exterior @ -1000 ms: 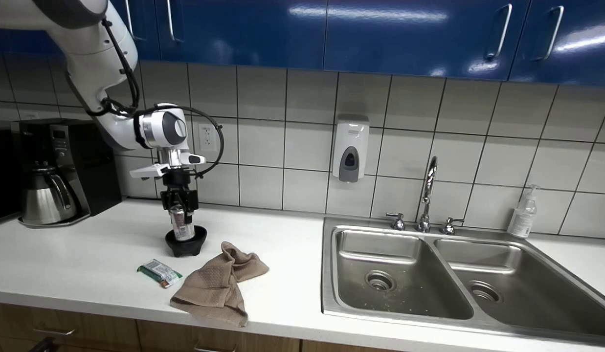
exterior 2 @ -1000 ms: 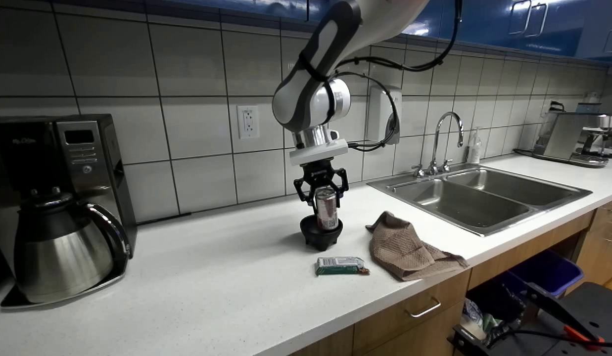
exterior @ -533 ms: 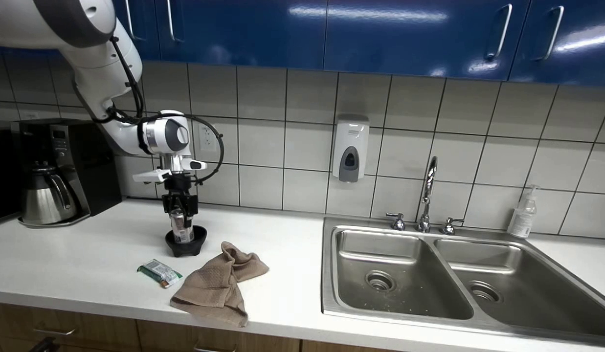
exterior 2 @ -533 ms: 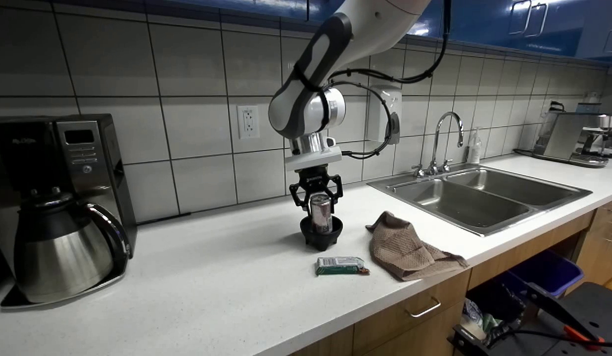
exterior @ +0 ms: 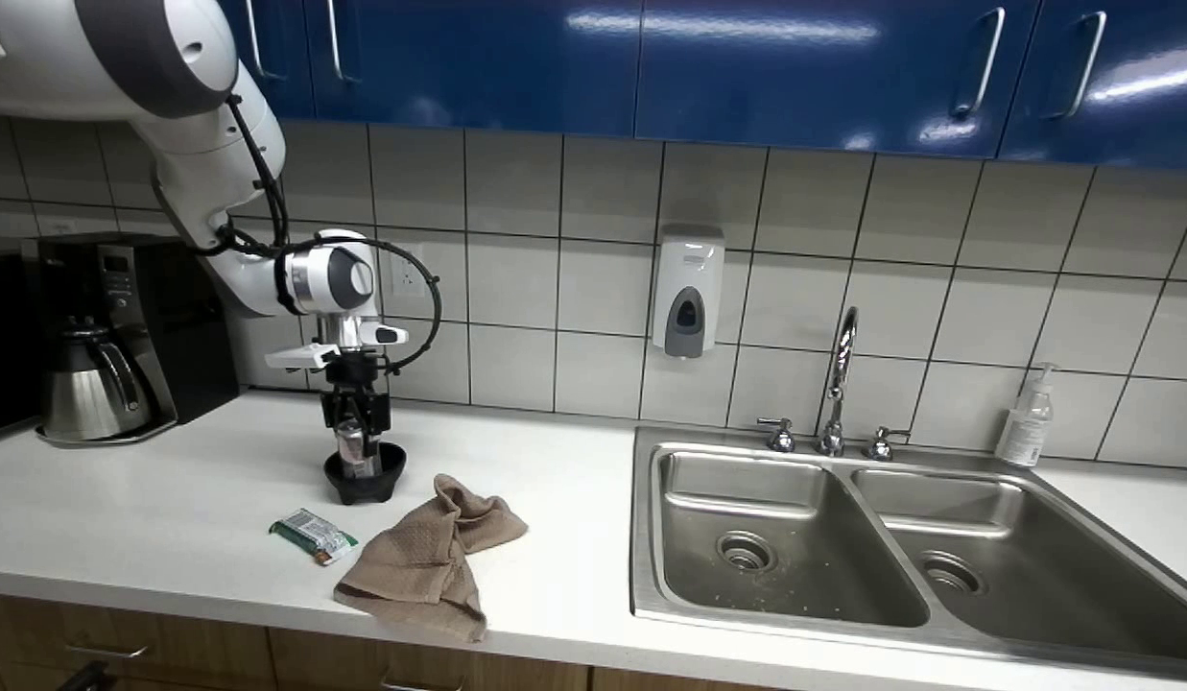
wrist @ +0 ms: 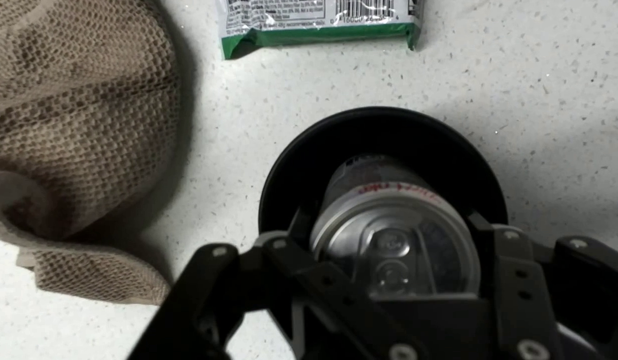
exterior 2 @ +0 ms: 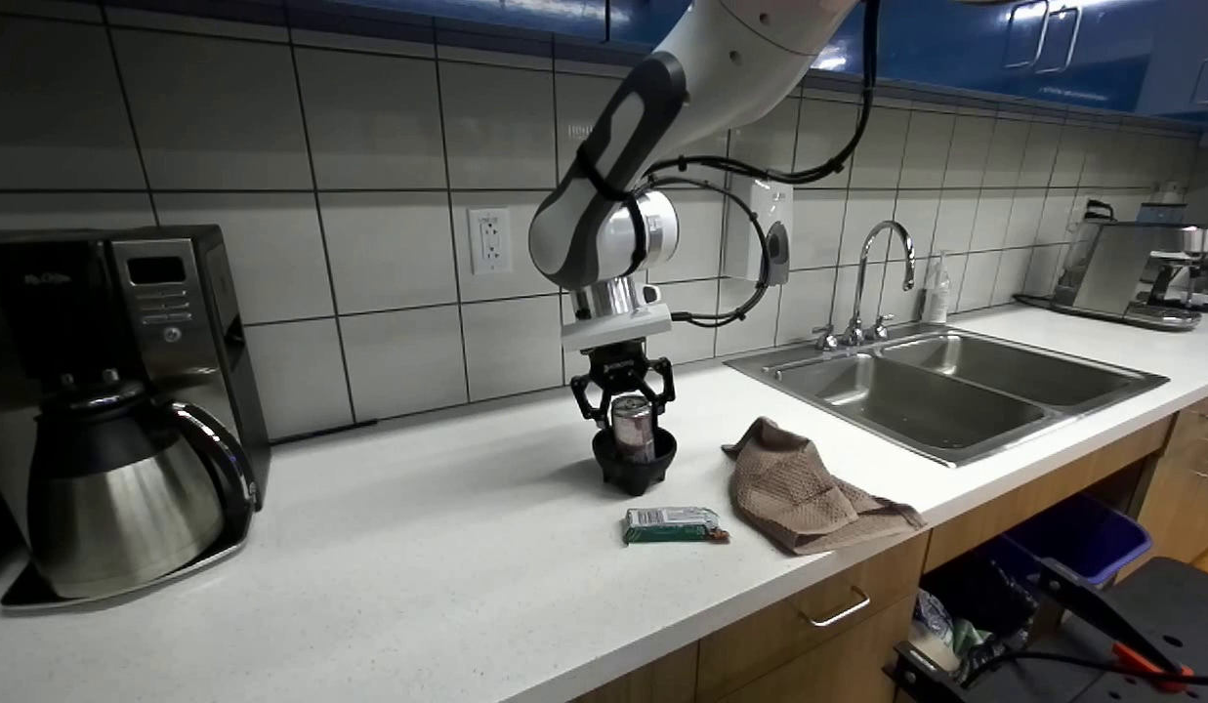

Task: Lift the coke and put it in the black bowl

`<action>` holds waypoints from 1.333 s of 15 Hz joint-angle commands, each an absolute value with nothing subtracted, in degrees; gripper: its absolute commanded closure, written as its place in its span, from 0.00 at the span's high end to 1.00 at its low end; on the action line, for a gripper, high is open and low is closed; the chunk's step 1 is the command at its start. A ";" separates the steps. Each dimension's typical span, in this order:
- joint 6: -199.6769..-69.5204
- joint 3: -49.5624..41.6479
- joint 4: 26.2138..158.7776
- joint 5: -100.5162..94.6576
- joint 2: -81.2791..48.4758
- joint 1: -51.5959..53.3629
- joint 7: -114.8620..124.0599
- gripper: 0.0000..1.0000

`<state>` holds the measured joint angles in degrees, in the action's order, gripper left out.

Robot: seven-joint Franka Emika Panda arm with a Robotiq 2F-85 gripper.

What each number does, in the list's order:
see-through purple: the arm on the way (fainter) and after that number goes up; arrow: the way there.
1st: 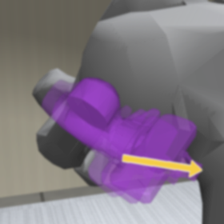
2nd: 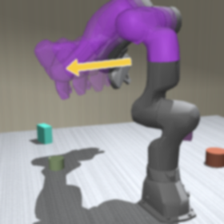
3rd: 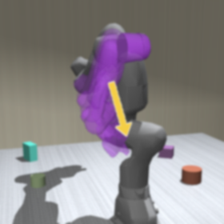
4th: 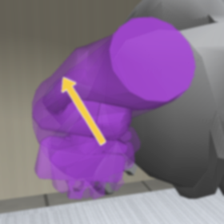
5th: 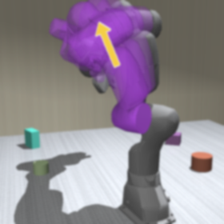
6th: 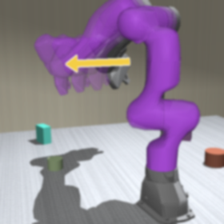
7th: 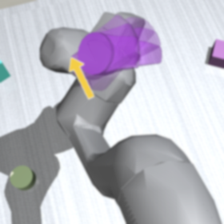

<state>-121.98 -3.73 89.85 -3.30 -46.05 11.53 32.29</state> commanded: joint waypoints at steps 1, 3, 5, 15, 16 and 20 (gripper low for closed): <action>-120.99 -4.09 87.51 -2.11 -47.06 11.54 33.26 0.41; -120.76 -4.02 87.27 -1.64 -47.39 11.43 33.21 0.44; -120.63 -3.96 87.61 -1.08 -47.31 11.38 33.08 0.92; -121.52 -4.03 94.73 -1.93 -40.24 12.61 32.49 1.00; -121.58 -3.94 96.21 -1.96 -38.67 12.71 32.38 1.00; -124.34 -3.76 106.32 -2.86 -30.54 13.46 32.55 1.00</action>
<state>-122.07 -3.88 96.21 -1.95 -38.73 12.87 32.37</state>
